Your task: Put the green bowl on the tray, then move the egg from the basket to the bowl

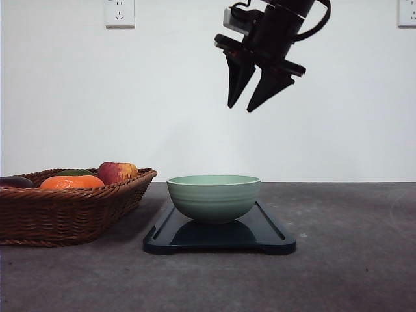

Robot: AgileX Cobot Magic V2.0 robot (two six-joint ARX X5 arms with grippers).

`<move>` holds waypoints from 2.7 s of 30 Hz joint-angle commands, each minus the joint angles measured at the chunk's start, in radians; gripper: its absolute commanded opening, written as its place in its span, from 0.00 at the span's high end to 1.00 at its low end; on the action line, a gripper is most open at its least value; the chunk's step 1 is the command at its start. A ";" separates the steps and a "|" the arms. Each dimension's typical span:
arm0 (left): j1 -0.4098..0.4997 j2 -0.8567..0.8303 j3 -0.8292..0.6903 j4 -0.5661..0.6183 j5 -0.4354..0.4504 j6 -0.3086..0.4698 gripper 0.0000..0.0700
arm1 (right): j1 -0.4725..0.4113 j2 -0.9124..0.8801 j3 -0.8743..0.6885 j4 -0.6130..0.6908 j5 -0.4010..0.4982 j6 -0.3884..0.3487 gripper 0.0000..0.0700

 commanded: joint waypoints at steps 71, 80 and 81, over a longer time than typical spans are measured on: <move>-0.211 0.817 0.564 -0.177 -0.140 0.237 0.38 | -0.121 -0.891 -1.121 0.429 0.000 -0.080 0.62; -0.211 0.893 0.564 -0.124 -0.185 0.239 0.38 | -0.121 -0.891 -1.121 0.430 0.000 -0.080 0.62; -0.210 0.897 0.564 -0.120 -0.185 0.239 0.38 | -0.121 -0.891 -1.121 0.430 0.000 -0.080 0.62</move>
